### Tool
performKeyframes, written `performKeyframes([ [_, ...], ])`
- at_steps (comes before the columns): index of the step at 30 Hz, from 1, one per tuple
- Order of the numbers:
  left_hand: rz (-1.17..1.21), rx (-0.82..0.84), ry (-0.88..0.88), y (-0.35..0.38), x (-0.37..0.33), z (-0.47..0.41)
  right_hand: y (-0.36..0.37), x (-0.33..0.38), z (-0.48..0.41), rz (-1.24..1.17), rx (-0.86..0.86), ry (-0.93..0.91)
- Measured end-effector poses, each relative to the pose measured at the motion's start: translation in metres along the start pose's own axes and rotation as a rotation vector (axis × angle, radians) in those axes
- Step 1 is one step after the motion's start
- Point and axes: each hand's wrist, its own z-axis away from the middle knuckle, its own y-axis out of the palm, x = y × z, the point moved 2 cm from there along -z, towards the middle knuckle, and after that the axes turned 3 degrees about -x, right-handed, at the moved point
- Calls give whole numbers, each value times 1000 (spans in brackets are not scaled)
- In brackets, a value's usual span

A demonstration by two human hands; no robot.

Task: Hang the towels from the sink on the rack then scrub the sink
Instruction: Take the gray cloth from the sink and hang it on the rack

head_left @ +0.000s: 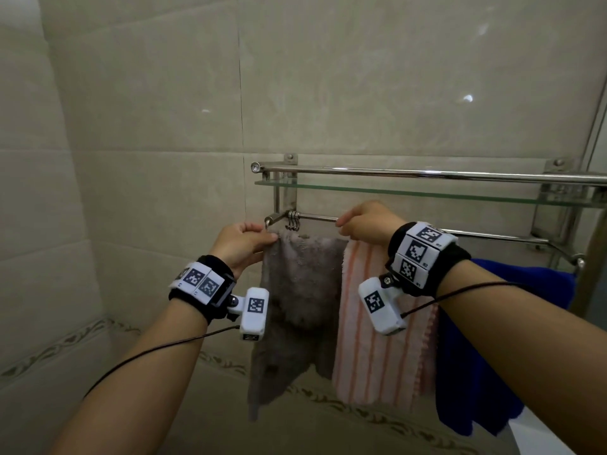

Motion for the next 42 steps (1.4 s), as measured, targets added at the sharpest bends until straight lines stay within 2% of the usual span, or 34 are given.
performKeyframes([
  [5,-25,-31,-31,-12,18,4,-7,-15,15,-110,-67,-113],
  [7,-72,37,-72,-11,27,5,-12,-21,20,-120,-98,-143],
  [10,-113,204,-124,-4,40,7,-20,-29,27,15,-114,-190],
  [12,-134,226,-124,0,47,8,-23,-33,33,144,-89,-211],
  [18,-69,69,-114,-2,52,7,-30,-39,48,244,-108,-243],
  [21,-25,-33,-81,-2,52,10,-33,-42,56,144,-162,-270],
  [25,-18,-247,-14,-2,52,19,-42,-50,72,-46,-254,-276],
  [30,65,-111,33,19,47,49,-61,-67,101,-234,-320,-237],
  [33,104,-37,64,43,39,72,-72,-80,122,-308,-293,-179],
  [38,108,283,33,101,31,121,-95,-108,167,-359,-225,-86],
  [42,95,469,-17,158,31,165,-128,-140,214,-318,-165,-24],
])
